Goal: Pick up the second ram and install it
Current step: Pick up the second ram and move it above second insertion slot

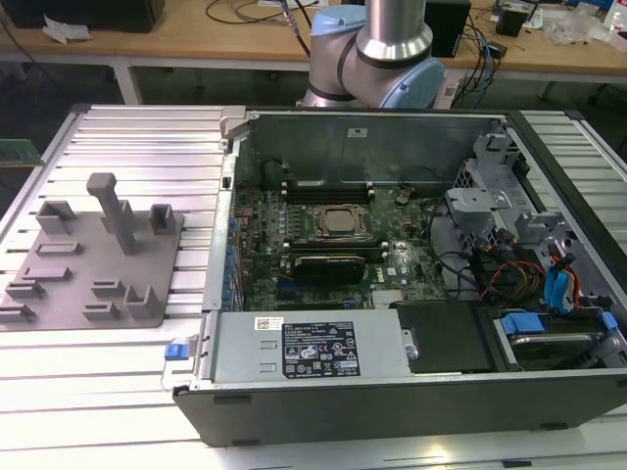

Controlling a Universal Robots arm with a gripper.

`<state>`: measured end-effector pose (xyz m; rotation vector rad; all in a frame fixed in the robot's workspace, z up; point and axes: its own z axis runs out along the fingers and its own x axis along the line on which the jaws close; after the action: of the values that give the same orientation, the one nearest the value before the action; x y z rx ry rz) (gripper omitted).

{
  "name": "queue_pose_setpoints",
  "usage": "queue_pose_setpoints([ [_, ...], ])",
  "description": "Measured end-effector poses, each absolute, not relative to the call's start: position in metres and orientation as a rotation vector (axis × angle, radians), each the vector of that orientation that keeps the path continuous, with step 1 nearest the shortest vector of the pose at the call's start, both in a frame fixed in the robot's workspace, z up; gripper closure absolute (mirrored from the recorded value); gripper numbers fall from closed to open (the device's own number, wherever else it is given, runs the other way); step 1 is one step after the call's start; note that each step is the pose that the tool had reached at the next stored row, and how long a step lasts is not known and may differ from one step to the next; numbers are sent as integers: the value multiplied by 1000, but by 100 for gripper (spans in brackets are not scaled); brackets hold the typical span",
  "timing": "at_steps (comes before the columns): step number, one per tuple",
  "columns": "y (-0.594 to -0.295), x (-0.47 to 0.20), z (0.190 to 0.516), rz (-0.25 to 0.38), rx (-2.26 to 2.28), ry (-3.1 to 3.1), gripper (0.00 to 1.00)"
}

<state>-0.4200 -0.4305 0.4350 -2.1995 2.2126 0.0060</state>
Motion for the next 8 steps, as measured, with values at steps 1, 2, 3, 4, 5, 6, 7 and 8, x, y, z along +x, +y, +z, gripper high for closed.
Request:
queue_pose_setpoints([
  [1, -430, -420, 435, 6, -2200, 2213, 91],
  [2, -430, -420, 435, 6, -2200, 2213, 91],
  [3, -430, -420, 435, 6, -2200, 2213, 91],
  [4, -430, -419, 435, 6, -2200, 2213, 91],
  [5, -430, -417, 435, 6, -2200, 2213, 91],
  [6, -430, -414, 435, 6, -2200, 2213, 91],
  [7, -430, -412, 435, 6, -2200, 2213, 91],
  [8, -430, -410, 435, 6, -2200, 2213, 91],
])
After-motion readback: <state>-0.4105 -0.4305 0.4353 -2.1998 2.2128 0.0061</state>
